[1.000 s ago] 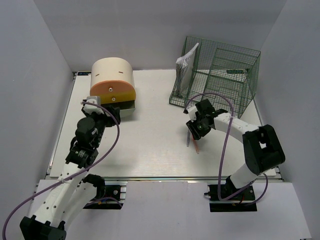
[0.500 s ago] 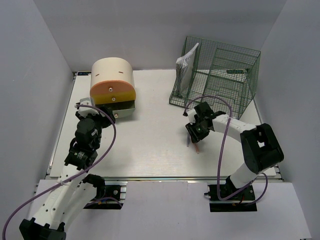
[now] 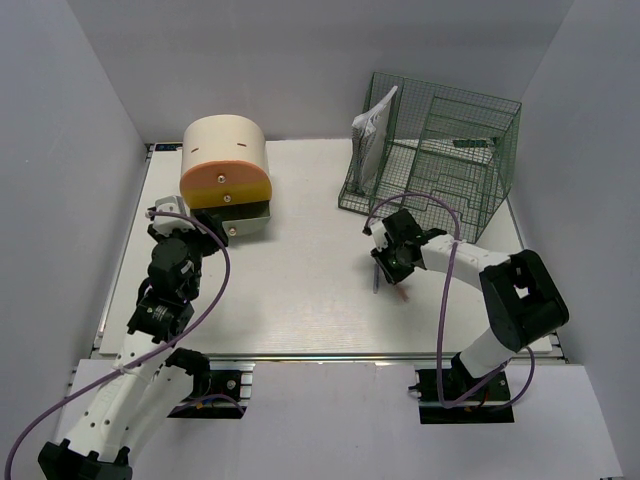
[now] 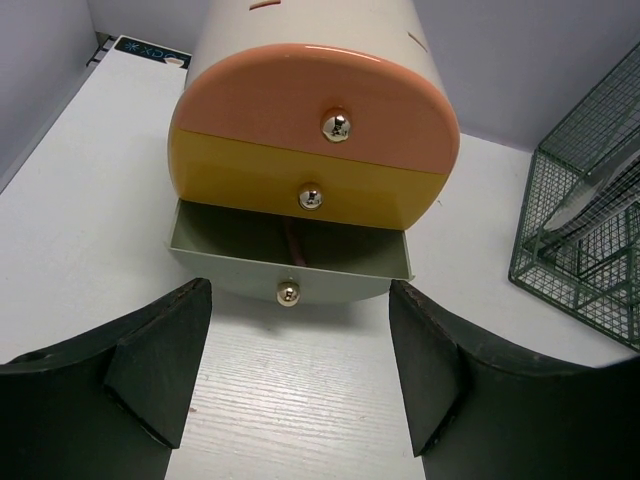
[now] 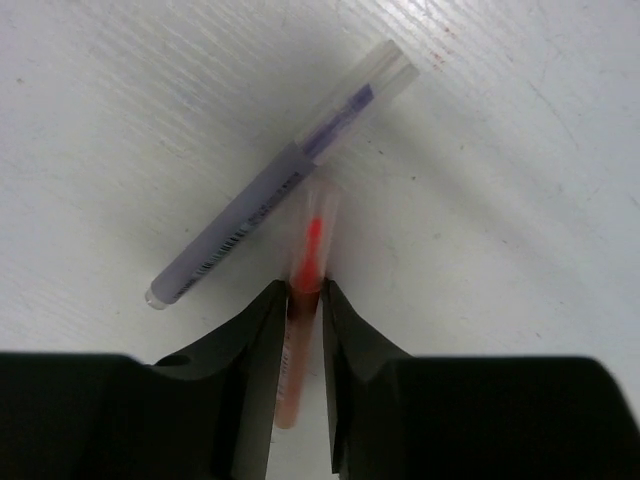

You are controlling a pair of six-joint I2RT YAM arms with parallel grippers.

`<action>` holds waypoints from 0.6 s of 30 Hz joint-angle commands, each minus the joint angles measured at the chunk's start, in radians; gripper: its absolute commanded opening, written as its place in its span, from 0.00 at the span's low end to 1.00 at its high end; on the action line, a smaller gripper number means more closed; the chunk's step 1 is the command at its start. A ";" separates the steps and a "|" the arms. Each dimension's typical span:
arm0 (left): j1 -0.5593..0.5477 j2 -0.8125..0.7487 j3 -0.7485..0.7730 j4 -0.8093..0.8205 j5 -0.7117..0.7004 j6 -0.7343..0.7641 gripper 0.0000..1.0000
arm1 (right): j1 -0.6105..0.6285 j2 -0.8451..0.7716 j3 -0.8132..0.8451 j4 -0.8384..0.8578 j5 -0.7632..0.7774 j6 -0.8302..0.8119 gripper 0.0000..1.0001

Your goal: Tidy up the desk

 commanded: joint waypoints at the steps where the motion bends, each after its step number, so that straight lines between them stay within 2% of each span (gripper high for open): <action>1: -0.003 -0.012 0.013 -0.006 -0.017 -0.008 0.81 | 0.001 0.036 -0.025 -0.012 0.112 -0.007 0.25; 11: -0.003 -0.021 0.012 -0.004 -0.017 -0.006 0.81 | -0.024 0.073 -0.029 -0.015 0.163 -0.025 0.00; 14: -0.003 -0.024 0.010 0.000 -0.017 -0.006 0.81 | -0.041 0.042 0.012 -0.043 0.165 -0.031 0.00; 18: -0.003 -0.032 0.009 0.003 -0.006 -0.005 0.79 | -0.059 -0.079 0.092 -0.073 0.155 -0.080 0.00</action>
